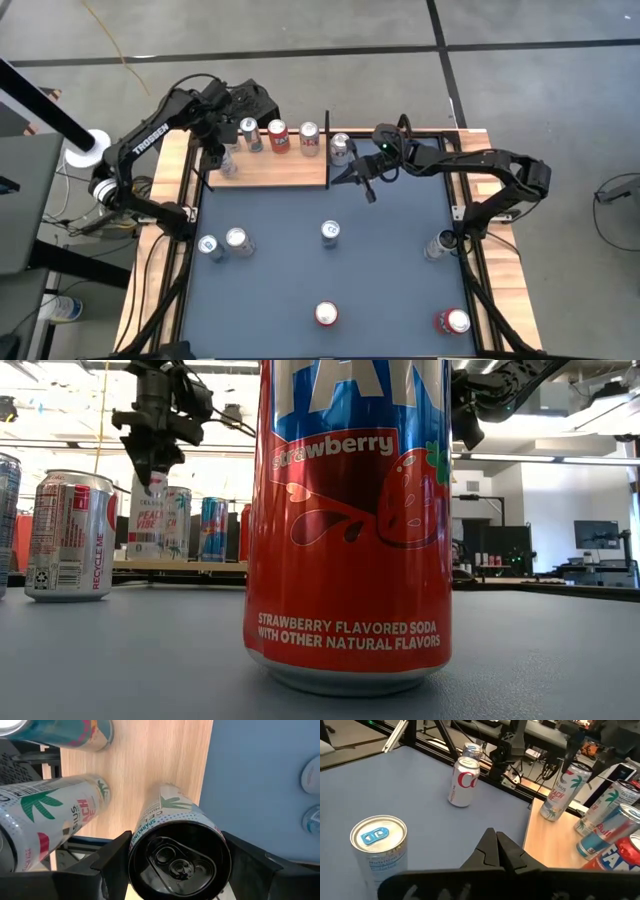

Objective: Place canned beverage on shelf
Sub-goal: Put the bottom white pink soda can on the shelf aligned with the other white pink soda can

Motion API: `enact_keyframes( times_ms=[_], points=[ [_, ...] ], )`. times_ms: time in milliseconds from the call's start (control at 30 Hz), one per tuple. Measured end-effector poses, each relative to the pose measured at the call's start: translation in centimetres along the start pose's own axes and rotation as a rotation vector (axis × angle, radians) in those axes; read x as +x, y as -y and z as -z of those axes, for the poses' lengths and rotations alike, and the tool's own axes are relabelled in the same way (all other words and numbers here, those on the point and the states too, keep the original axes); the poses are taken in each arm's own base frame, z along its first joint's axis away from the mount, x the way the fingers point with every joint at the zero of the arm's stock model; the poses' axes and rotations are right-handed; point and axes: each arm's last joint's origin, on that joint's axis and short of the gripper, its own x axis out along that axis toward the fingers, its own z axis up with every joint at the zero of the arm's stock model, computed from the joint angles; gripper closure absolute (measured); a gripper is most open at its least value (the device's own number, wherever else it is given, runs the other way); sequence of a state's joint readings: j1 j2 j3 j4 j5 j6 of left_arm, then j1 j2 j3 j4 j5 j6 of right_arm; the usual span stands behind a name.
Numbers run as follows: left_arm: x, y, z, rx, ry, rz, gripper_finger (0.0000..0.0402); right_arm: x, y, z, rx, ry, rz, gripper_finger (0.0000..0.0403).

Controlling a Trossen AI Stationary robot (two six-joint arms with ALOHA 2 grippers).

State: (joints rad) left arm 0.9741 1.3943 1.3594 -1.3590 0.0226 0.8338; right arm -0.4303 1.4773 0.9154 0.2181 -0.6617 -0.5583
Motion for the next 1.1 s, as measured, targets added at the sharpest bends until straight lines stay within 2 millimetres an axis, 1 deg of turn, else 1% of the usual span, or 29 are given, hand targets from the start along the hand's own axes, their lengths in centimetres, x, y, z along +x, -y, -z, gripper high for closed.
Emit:
enact_keyframes(
  times_ms=[200, 300, 467, 600, 733, 967, 1033, 1100],
  points=[
    [0.2, -0.2, -0.1, -0.047, -0.005, 0.004, 0.0145, -0.1, 0.1, 0.1, 0.001, -0.001, 0.004, 0.0403],
    [0.2, -0.2, -0.1, -0.087, -0.006, 0.000, 0.0126, -0.1, 0.1, 0.1, 0.001, -0.001, 0.004, 0.0403],
    [0.4, -0.4, -0.3, -0.096, -0.001, -0.012, 0.0090, -0.1, 0.1, 0.1, 0.002, -0.002, 0.003, 0.0403],
    [0.2, -0.4, -0.3, -0.089, 0.005, -0.018, 0.0077, -0.1, 0.1, 0.1, 0.006, -0.007, 0.000, 0.0403],
    [-0.8, -0.6, -0.6, -0.089, 0.044, -0.032, 0.0076, -0.1, 0.0, 0.1, 0.008, -0.008, -0.001, 0.0403],
    [-3.6, -0.9, -1.3, -0.124, 0.177, -0.046, 0.0075, -0.1, 0.1, 0.1, 0.008, -0.008, -0.001, 0.0403],
    [-4.3, -0.9, -1.4, -0.186, 0.201, -0.043, 0.0075, -0.1, 0.0, 0.1, 0.008, -0.008, -0.001, 0.0403],
    [-4.7, -0.9, -1.3, -0.309, 0.187, -0.050, 0.0075, -0.1, 0.0, 0.2, 0.012, -0.012, -0.004, 0.0403]
  ],
)
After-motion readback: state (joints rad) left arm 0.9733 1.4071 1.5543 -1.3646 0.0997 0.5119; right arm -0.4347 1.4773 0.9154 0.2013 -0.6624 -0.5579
